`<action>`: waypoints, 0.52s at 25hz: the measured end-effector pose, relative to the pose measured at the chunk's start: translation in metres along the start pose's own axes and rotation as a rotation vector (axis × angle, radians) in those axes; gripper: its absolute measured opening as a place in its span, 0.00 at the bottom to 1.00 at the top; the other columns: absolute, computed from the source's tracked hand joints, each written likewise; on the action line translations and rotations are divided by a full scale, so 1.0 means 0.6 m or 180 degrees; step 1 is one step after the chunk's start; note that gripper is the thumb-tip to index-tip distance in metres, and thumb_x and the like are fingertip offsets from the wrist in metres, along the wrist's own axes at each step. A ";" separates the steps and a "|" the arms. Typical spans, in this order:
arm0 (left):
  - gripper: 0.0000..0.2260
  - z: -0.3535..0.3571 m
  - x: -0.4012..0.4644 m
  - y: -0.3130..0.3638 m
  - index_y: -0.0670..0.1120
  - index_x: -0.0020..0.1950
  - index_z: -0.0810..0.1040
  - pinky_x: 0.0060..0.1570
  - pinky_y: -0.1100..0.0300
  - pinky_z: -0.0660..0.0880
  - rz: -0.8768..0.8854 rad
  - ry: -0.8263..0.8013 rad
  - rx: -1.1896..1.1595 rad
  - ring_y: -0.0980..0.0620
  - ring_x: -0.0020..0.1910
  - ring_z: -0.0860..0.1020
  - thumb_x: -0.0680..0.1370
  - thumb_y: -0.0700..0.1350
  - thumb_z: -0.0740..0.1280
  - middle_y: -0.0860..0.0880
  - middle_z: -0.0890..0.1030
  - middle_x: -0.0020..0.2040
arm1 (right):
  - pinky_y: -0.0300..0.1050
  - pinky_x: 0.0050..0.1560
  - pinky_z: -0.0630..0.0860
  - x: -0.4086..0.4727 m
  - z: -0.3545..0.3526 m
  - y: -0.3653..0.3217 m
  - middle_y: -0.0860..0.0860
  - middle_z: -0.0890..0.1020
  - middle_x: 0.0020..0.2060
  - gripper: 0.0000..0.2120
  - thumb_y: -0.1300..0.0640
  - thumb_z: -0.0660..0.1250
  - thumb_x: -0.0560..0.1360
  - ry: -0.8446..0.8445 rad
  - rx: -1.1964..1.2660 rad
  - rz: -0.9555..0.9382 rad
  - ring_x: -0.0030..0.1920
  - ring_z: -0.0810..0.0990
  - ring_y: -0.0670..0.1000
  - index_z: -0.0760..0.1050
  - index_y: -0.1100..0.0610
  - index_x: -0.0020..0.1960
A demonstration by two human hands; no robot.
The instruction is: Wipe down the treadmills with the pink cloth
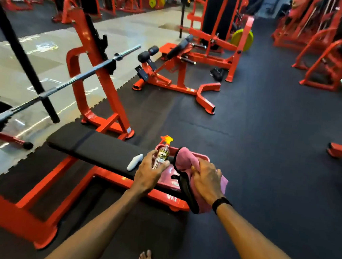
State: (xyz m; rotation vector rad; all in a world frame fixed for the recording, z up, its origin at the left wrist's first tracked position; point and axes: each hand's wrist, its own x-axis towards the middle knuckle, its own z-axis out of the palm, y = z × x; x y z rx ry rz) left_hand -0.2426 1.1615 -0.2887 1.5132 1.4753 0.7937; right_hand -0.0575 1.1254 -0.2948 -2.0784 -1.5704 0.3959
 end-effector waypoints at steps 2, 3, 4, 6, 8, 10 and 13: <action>0.29 0.006 0.066 -0.001 0.49 0.71 0.71 0.55 0.58 0.68 -0.0065 -0.0095 0.0033 0.50 0.57 0.75 0.74 0.59 0.71 0.53 0.74 0.55 | 0.58 0.62 0.72 0.060 0.013 -0.004 0.48 0.84 0.51 0.17 0.47 0.59 0.73 -0.0023 0.0023 0.0117 0.54 0.80 0.56 0.79 0.49 0.57; 0.26 0.006 0.101 -0.004 0.49 0.71 0.71 0.54 0.59 0.67 -0.0049 -0.0090 0.0075 0.50 0.57 0.75 0.76 0.54 0.72 0.53 0.75 0.56 | 0.56 0.60 0.73 0.092 0.027 -0.003 0.48 0.83 0.50 0.16 0.47 0.59 0.73 -0.0022 0.0048 0.0159 0.53 0.80 0.56 0.79 0.49 0.55; 0.25 0.005 0.139 -0.008 0.49 0.71 0.71 0.54 0.59 0.67 -0.0005 -0.0106 0.0138 0.50 0.58 0.75 0.77 0.52 0.72 0.52 0.75 0.57 | 0.54 0.57 0.73 0.124 0.039 -0.007 0.48 0.83 0.48 0.14 0.47 0.59 0.73 -0.0006 0.0022 0.0187 0.51 0.80 0.56 0.79 0.49 0.52; 0.25 0.011 0.204 -0.017 0.48 0.73 0.70 0.56 0.59 0.67 -0.0090 -0.0174 0.0130 0.51 0.58 0.74 0.77 0.50 0.72 0.50 0.75 0.61 | 0.54 0.54 0.70 0.185 0.059 -0.009 0.49 0.82 0.45 0.14 0.48 0.56 0.72 -0.0030 0.0010 0.0382 0.50 0.79 0.57 0.77 0.51 0.48; 0.27 0.017 0.252 -0.031 0.48 0.73 0.70 0.56 0.60 0.66 -0.0148 -0.0250 0.0132 0.54 0.57 0.72 0.77 0.52 0.72 0.51 0.74 0.61 | 0.52 0.52 0.64 0.230 0.080 -0.005 0.50 0.81 0.44 0.12 0.50 0.55 0.72 0.0041 0.0013 0.0554 0.49 0.77 0.58 0.75 0.52 0.47; 0.32 0.021 0.283 -0.037 0.49 0.73 0.70 0.56 0.60 0.67 -0.0258 -0.0283 0.0198 0.55 0.57 0.72 0.72 0.60 0.71 0.52 0.74 0.59 | 0.47 0.48 0.58 0.266 0.104 0.001 0.51 0.81 0.47 0.11 0.54 0.58 0.75 0.0137 0.0030 0.0545 0.52 0.77 0.58 0.76 0.53 0.52; 0.38 0.041 0.334 -0.063 0.49 0.71 0.71 0.57 0.56 0.70 -0.0545 -0.0161 0.0242 0.53 0.54 0.74 0.65 0.66 0.66 0.55 0.74 0.53 | 0.59 0.72 0.52 0.325 0.169 0.025 0.60 0.61 0.78 0.30 0.47 0.56 0.83 -0.0898 -0.0064 0.1069 0.78 0.56 0.63 0.53 0.57 0.80</action>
